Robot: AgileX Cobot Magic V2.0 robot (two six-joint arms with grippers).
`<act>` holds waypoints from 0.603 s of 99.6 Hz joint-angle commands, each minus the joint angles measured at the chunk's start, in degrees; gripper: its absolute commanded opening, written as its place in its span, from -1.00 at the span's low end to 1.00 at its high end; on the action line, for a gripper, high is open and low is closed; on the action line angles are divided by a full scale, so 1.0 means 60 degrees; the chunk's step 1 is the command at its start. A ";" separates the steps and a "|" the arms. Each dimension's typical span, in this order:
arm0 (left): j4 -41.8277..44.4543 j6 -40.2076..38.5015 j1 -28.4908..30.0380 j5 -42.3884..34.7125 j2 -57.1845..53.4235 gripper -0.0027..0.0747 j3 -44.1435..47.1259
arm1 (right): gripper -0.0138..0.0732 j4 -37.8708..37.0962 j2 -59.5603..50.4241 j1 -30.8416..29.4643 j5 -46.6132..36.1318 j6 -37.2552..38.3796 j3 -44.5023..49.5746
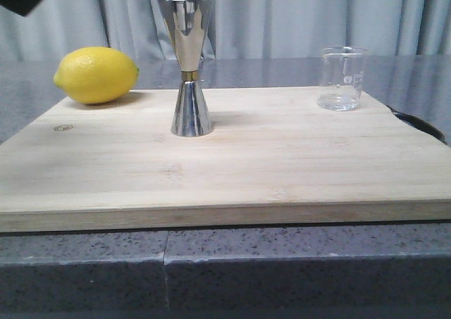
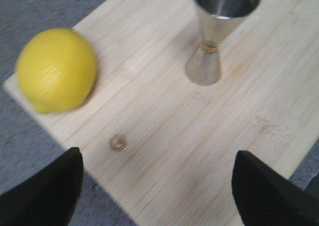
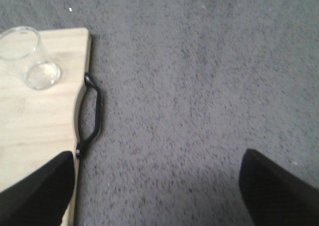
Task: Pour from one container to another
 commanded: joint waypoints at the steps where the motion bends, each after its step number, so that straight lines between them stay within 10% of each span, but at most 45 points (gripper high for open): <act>1: 0.1473 -0.2181 -0.0043 0.0071 -0.0664 0.54 -0.0553 | 0.66 0.0080 -0.0025 -0.0020 0.0368 -0.0430 -0.0724; 60: 0.4463 -0.6659 -0.0043 -0.0203 -0.3868 0.53 0.1009 | 0.66 0.0137 -0.0251 -0.0020 0.0900 -0.1363 -0.1434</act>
